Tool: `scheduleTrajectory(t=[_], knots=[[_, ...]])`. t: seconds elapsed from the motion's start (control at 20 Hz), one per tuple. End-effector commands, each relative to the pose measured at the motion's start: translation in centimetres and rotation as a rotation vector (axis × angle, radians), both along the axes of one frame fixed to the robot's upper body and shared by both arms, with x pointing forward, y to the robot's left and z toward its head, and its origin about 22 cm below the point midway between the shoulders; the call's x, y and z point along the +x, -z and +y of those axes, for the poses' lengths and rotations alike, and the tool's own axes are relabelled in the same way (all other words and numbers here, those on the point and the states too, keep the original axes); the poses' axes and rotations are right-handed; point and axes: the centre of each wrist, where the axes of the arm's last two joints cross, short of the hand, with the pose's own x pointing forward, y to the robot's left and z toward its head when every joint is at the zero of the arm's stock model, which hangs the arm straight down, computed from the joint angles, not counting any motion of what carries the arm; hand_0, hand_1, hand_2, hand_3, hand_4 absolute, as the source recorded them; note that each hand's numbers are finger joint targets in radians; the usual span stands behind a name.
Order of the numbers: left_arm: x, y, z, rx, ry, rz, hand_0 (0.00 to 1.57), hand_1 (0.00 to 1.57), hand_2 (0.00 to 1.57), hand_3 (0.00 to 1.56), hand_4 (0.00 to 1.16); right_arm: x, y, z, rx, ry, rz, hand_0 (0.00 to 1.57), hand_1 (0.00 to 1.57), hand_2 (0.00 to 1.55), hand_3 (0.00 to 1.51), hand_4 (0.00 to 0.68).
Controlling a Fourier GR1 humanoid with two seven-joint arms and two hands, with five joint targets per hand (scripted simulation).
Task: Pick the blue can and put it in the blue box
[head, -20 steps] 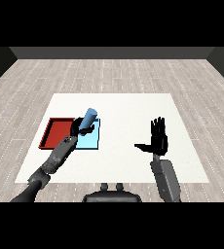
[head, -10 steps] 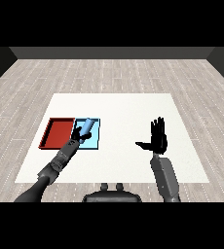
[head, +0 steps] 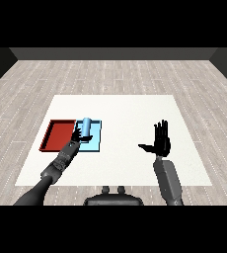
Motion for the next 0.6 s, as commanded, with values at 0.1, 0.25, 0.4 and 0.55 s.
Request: scheduleTrajectory(t=[0.1, 0.25, 0.4, 0.55], knots=[[-0.4, 0.3, 1.2, 0.013, 0.015, 0.034, 0.00, 0.00, 0.00, 0.00, 0.00, -0.4, 1.7, 1.3, 0.013, -0.016, -0.003, 0.00, 0.00, 0.00, 0.00, 0.000], [0.3, -0.3, -0.2, 0.047, 0.003, -0.012, 0.00, 0.00, 0.00, 0.00, 0.00, 0.1, 1.4, 0.2, 0.010, -0.020, 0.007, 0.00, 0.00, 0.00, 0.00, 0.000], [0.8, -1.1, -0.4, -0.040, 0.004, -0.262, 0.00, 0.00, 0.00, 0.00, 0.00, 0.2, 0.1, 0.3, 0.011, -0.032, -0.021, 0.00, 0.00, 0.00, 0.00, 0.000], [2.6, -3.9, 0.8, -0.050, 0.058, -0.387, 0.00, 0.00, 0.00, 0.00, 0.00, 0.0, 0.1, -1.0, -0.045, -0.066, -0.016, 0.00, 0.00, 0.00, 0.00, 0.000]])
